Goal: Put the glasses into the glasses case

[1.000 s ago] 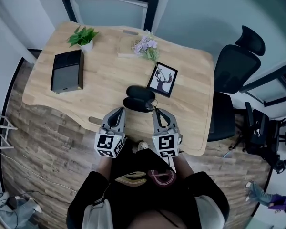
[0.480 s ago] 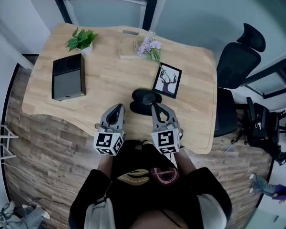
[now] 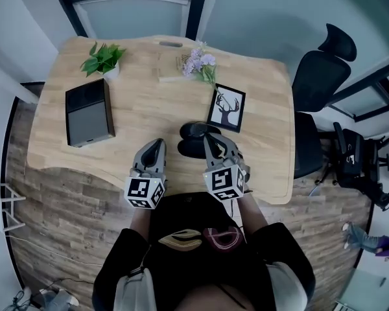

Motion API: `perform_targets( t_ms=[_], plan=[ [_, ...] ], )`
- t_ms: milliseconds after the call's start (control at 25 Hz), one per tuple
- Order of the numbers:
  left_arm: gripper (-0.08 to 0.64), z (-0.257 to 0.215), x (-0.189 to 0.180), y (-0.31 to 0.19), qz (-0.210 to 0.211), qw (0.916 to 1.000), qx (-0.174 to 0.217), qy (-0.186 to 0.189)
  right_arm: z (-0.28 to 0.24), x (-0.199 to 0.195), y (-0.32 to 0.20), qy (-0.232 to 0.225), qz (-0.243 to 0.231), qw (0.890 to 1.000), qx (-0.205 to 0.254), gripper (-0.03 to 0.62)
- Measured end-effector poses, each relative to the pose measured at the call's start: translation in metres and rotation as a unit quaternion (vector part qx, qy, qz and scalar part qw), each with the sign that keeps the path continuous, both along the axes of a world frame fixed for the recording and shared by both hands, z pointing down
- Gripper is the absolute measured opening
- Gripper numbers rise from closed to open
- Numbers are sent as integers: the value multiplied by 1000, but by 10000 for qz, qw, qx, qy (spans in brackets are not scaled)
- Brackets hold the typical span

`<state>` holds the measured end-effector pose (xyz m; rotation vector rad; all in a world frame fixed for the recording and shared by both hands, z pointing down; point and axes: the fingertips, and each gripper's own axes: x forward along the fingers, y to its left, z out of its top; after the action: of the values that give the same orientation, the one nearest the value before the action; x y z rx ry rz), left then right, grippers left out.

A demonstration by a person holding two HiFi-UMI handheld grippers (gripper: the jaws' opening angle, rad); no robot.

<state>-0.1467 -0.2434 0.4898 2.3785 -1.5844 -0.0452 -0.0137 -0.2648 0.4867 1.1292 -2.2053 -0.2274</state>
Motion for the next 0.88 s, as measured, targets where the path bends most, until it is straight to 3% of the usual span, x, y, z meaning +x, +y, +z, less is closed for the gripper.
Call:
perform_targets(
  t_ms=[400, 880],
  plan=[
    [25, 2, -11, -1, 6, 9999, -102, -48, 24, -7, -19, 693, -444, 9961, -321, 17],
    [25, 1, -18, 2, -307, 9993, -114, -192, 72, -3, -31, 1514, -1262, 9777, -723, 17]
  ],
)
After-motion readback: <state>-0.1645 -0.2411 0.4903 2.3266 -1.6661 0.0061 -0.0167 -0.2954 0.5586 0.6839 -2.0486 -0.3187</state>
